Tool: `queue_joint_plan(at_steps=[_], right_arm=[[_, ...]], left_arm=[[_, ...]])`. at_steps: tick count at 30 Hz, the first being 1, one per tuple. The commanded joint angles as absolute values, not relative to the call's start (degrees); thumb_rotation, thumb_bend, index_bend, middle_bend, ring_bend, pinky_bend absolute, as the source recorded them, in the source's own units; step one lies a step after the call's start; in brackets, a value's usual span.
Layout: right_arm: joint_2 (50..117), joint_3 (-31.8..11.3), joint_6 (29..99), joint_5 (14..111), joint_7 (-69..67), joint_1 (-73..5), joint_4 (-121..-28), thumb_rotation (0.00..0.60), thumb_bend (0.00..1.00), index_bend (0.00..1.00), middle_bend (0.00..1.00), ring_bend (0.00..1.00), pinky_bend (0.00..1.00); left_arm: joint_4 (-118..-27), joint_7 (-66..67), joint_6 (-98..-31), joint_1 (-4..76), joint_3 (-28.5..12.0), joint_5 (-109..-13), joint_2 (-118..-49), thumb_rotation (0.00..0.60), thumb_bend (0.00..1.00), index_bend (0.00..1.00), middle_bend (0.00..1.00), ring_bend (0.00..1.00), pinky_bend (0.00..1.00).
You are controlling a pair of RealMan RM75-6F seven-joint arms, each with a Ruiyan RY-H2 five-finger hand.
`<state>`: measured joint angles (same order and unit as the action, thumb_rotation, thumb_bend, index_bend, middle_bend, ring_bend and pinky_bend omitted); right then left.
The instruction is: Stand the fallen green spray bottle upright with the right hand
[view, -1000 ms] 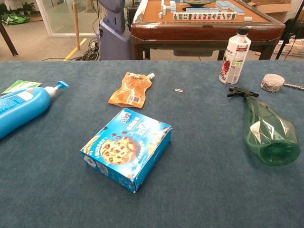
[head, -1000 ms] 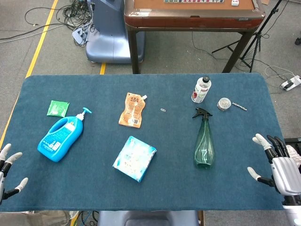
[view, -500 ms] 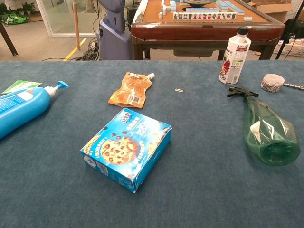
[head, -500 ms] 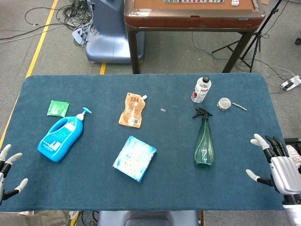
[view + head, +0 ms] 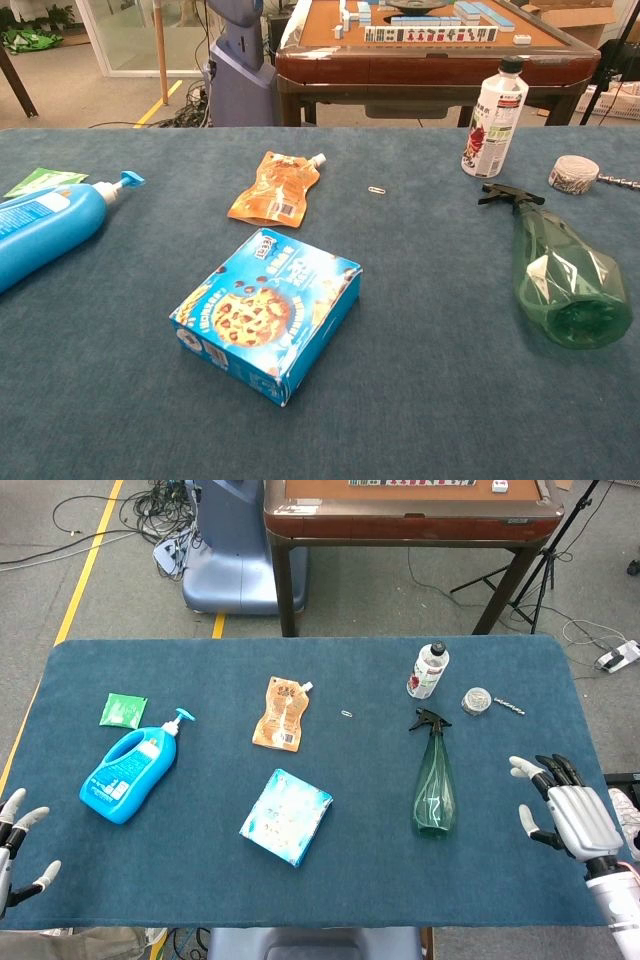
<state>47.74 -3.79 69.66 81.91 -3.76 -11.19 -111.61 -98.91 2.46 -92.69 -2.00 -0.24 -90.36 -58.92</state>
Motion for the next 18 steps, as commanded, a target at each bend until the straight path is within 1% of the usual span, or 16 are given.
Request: queue_joint_plan(at_steps=[1,5,9,18], right_arm=[[47.9,-5.2,65.1,78.0,-2.7,-14.4,-111.5,0.600,0.54,0.16,0.24,0.07,0.00],[48.4,-6.6,57.7,72.5,-4.2,-18.5,-110.7,0.600,0.49,0.16,0.23,0.07,0.00],[49.6,-7.7,51.7,68.0,-3.6,-22.6,-107.5,0.600,0.49,0.16,0.22,0.07,0.00],[55.0,-8.7,43.9,57.2,0.0,-29.4,-100.3,0.600,0.49,0.16,0.22,0.07,0.00]], left_arm=[[-98.9,2.4,-92.7,-2.0,-0.2,-90.3,-58.9,0.600,0.26,0.20,0.02,0.04,0.04],[-98.5,2.0,-92.8,-2.1,-0.2,-90.4,-58.9,0.600,0.26,0.20,0.02,0.04,0.04],[-98.1,1.8,-92.7,-2.2,-0.2,-90.0,-59.1,0.600,0.26,0.21,0.02,0.04,0.04],[-97.8,1.9,-92.3,-2.1,-0.2,-89.9,-59.3,0.600,0.26,0.21,0.02,0.04,0.04]])
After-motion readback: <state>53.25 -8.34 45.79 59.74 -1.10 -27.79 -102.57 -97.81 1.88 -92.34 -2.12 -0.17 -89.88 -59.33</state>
